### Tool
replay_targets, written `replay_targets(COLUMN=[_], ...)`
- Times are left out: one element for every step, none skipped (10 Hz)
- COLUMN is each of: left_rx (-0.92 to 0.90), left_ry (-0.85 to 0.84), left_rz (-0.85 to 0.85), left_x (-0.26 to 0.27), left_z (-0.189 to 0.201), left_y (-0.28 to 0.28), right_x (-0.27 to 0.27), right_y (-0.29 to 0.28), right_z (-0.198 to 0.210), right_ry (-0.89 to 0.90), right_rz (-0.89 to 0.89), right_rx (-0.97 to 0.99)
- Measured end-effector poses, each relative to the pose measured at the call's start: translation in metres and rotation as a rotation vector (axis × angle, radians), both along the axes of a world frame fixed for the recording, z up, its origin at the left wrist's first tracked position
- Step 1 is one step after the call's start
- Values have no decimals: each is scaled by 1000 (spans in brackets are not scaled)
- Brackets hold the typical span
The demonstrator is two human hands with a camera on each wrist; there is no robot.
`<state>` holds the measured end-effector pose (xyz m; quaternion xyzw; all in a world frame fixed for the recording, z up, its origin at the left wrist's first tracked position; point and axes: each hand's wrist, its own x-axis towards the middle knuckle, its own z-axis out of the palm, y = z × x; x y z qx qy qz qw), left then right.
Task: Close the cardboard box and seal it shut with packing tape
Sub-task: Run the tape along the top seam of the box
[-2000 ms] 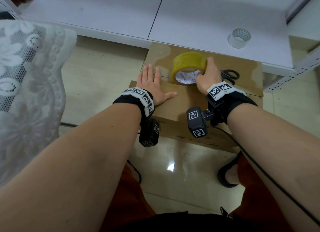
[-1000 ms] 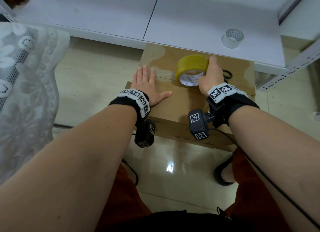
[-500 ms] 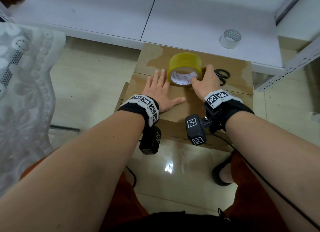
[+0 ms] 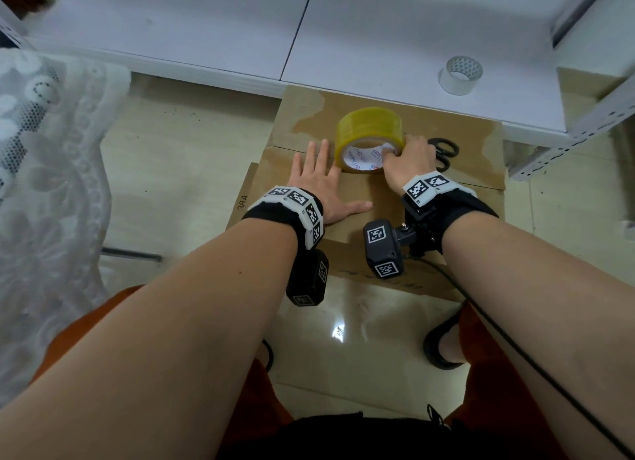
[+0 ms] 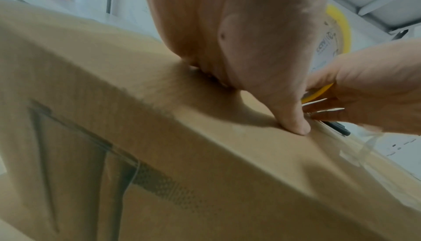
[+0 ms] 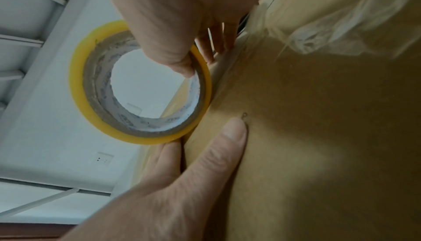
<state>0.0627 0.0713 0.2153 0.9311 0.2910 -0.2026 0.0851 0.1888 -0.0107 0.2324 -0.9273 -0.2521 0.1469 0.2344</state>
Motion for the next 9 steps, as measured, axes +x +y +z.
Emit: replay_targets(left_rx=[-11, -20, -27, -32, -42, -46, -50, -37, -38], left_ry=[1, -7, -8, -8, -21, -22, -20, -24, -28], left_rz=[12, 19, 25, 29, 33, 33, 34, 35, 36], left_x=[1, 2, 2, 2, 2, 2, 2, 2, 2], left_z=[-1, -2, -2, -2, -3, -3, -4, -5, -6], left_y=[1, 0, 0, 1, 1, 1, 2, 2, 2], right_x=[2, 4, 3, 3, 3, 1, 5, 10, 9], right_y=[-3, -7, -9, -11, -14, -14, -17, -24, -28], right_z=[-1, -1, -1, 0, 3, 6, 10, 12, 11], right_ry=[30, 39, 38, 66, 83, 85, 84, 72, 61], right_rz=[-57, -90, -96, -100, -82, -87, -108, -108, -99], right_rx=[78, 99, 116, 163, 179, 188, 194, 192, 185])
